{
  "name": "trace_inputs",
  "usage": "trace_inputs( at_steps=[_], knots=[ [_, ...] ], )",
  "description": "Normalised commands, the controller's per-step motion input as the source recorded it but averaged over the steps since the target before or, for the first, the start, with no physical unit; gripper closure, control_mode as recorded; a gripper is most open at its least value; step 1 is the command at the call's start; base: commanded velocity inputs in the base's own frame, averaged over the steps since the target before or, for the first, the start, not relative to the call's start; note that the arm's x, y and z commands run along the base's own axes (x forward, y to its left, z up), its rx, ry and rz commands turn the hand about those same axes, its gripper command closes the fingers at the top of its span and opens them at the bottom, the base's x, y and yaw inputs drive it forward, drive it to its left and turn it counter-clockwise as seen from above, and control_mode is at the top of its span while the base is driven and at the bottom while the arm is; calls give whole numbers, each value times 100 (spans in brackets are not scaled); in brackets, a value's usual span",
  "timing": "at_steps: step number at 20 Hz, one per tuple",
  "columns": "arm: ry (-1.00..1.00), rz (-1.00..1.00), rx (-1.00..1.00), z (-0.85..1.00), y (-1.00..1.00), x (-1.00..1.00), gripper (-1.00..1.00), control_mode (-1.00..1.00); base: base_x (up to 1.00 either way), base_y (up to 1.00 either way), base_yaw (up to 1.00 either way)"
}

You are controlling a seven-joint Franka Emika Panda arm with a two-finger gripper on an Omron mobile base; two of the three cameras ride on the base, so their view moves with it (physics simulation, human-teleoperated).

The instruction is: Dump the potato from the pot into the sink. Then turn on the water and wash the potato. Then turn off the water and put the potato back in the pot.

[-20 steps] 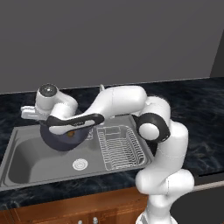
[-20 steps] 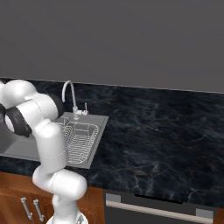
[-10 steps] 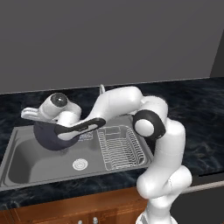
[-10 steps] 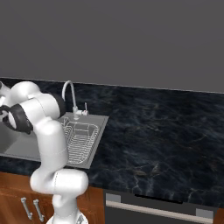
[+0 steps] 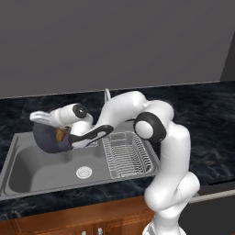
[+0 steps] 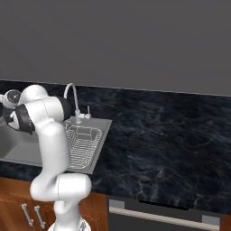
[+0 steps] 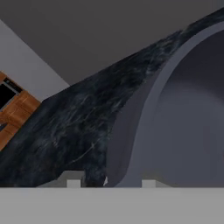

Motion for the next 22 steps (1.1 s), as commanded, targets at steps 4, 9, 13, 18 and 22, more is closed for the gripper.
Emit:
trace_inputs(
  at_steps=[4, 9, 13, 18, 22],
  knots=[
    [-10, 4, 16, -1, 0, 18, 100, -100, 0, 0, 0],
    [-5, 0, 13, -7, 0, 5, 100, -100, 0, 0, 0],
    [-2, 0, 15, -9, 0, 1, 100, -100, 0, 0, 0],
    [-3, 0, 17, -1, -2, 0, 100, -100, 0, 0, 0],
    [-6, 0, 16, 0, -7, 0, 100, -100, 0, 0, 0]
  ],
)
